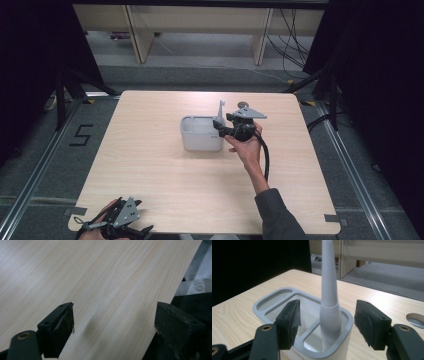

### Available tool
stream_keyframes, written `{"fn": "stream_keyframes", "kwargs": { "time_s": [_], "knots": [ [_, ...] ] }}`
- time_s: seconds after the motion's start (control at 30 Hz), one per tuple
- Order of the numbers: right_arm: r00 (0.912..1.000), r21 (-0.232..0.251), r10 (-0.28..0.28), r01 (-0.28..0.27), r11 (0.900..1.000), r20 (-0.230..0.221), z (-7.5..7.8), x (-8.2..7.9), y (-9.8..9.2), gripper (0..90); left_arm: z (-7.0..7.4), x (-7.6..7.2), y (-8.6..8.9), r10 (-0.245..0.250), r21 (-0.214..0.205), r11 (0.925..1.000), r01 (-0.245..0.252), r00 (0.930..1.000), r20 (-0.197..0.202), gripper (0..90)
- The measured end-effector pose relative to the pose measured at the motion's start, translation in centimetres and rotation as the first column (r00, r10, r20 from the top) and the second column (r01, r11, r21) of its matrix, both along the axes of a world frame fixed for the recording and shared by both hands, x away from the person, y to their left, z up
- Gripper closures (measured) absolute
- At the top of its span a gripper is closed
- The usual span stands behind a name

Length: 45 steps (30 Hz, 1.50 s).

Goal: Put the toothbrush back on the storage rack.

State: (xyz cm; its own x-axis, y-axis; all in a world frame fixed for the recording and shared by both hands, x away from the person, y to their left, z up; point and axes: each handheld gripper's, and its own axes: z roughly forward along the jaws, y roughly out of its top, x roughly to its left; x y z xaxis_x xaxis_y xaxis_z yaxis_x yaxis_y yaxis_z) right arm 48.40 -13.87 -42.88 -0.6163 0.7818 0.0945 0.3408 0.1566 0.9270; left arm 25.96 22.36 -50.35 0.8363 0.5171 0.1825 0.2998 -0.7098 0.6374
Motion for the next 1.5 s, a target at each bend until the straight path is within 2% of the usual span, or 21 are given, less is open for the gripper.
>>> {"fn": "stream_keyframes", "kwargs": {
  "time_s": [0.07,0.1,0.13,0.2,0.23,0.3,0.37,0.4,0.53,0.6,0.63,0.67,0.83,0.93,0.97,1.03,1.1,1.17,1.2,1.23,1.5],
  "knots": [
    [0.9999,-0.001,0.008,-0.008,1.0,0.006,0.0,-0.1,-0.1,36.8,0.0,-0.1,-0.1,0.007,-0.018,0.9998,-0.007,1.0,0.0,15.8],
    [1.0,0.007,-0.002,0.002,1.0,-0.007,0.1,-0.3,-0.2,36.8,0.0,-0.1,-0.1,0.009,-0.023,0.9997,-0.009,0.9999,-0.009,15.8],
    [1.0,0.005,0.002,-0.002,1.0,0.004,0.1,-0.2,-0.3,36.7,-0.1,-0.1,-0.1,0.005,-0.019,0.9998,-0.005,1.0,-0.003,15.8],
    [1.0,-0.005,0.008,-0.008,1.0,-0.005,0.1,-0.3,-0.4,36.3,0.0,0.0,0.0,0.008,-0.019,0.9998,-0.008,1.0,-0.001,15.8],
    [0.9999,0.012,-0.001,0.001,0.9999,-0.01,0.1,-0.4,-0.4,36.2,0.0,0.0,0.0,0.008,-0.019,0.9998,-0.008,1.0,-0.001,15.8],
    [0.9999,0.01,0.002,-0.002,0.9999,-0.012,0.1,-0.4,-0.5,35.9,0.0,-0.1,0.0,0.008,-0.014,0.9999,-0.008,1.0,-0.004,15.8],
    [1.0,0.01,-0.004,0.004,0.9999,0.004,0.0,-0.5,-0.6,35.8,0.0,-0.1,0.0,0.0,-0.012,0.9999,0.0,1.0,-0.001,15.8],
    [0.9999,0.004,-0.002,0.002,1.0,-0.017,0.1,-0.6,-0.7,35.7,0.0,-0.1,0.0,0.001,-0.011,0.9999,-0.001,1.0,-0.002,15.8],
    [1.0,0.013,-0.002,0.002,0.9999,-0.005,0.2,-0.7,-0.7,34.7,0.0,-0.1,0.0,0.002,-0.011,0.9999,-0.002,1.0,0.002,15.8],
    [0.9997,0.016,0.006,-0.006,0.9999,-0.023,0.3,-0.8,-0.6,34.3,0.0,-0.1,0.0,0.0,-0.013,0.9999,-0.001,1.0,-0.004,15.8],
    [0.9999,0.014,0.016,-0.016,0.9998,-0.004,0.4,-0.8,-0.6,33.7,-0.1,-0.1,0.0,0.011,-0.024,0.9997,-0.011,0.9999,-0.001,15.8],
    [0.9999,0.014,0.016,-0.016,0.9998,-0.004,0.4,-0.8,-0.6,33.7,-0.1,-0.1,0.0,0.011,-0.024,0.9997,-0.011,0.9999,-0.001,15.8],
    [0.9992,0.029,0.005,-0.004,0.9996,-0.041,0.4,-1.1,-0.5,31.9,0.0,-0.1,0.0,0.01,-0.02,0.9997,-0.01,0.9999,-0.005,15.8],
    [0.999,0.028,0.007,-0.006,0.9996,-0.043,0.3,-1.2,-0.5,31.3,-0.1,-0.1,0.0,0.017,-0.031,0.9994,-0.017,0.9998,-0.009,15.8],
    [0.9995,0.019,0.01,-0.009,0.9998,-0.03,0.3,-1.2,-0.6,31.1,-0.1,-0.1,0.0,0.011,-0.025,0.9996,-0.011,0.9999,-0.002,15.8],
    [0.9994,0.001,0.013,-0.013,0.9999,-0.033,0.3,-1.4,-0.8,30.6,-0.1,-0.1,0.0,0.01,-0.023,0.9997,-0.01,0.9999,-0.003,15.8],
    [0.9983,0.013,0.012,-0.011,0.9999,-0.057,0.2,-1.9,-0.9,30.5,-0.1,-0.1,0.0,0.011,-0.026,0.9996,-0.011,0.9999,-0.002,15.8],
    [0.9982,0.02,0.016,-0.015,0.9997,-0.058,0.0,-2.0,-1.2,30.5,-0.1,-0.1,0.0,0.013,-0.026,0.9996,-0.013,0.9999,-0.003,15.8],
    [0.9986,0.008,0.013,-0.013,0.9999,-0.051,0.0,-2.0,-1.3,30.5,-0.1,-0.1,0.0,0.01,-0.024,0.9997,-0.01,0.9999,-0.002,15.8],
    [0.9979,0.021,0.009,-0.008,0.9997,-0.063,-0.1,-2.2,-1.2,30.4,-0.1,-0.1,0.0,0.011,-0.023,0.9997,-0.011,0.9999,-0.003,15.8],
    [0.9983,0.004,0.019,-0.018,0.9998,-0.056,-0.2,-2.4,-1.3,29.9,-0.1,-0.1,0.0,0.011,-0.027,0.9996,-0.011,0.9999,-0.002,15.8]
  ]
}}
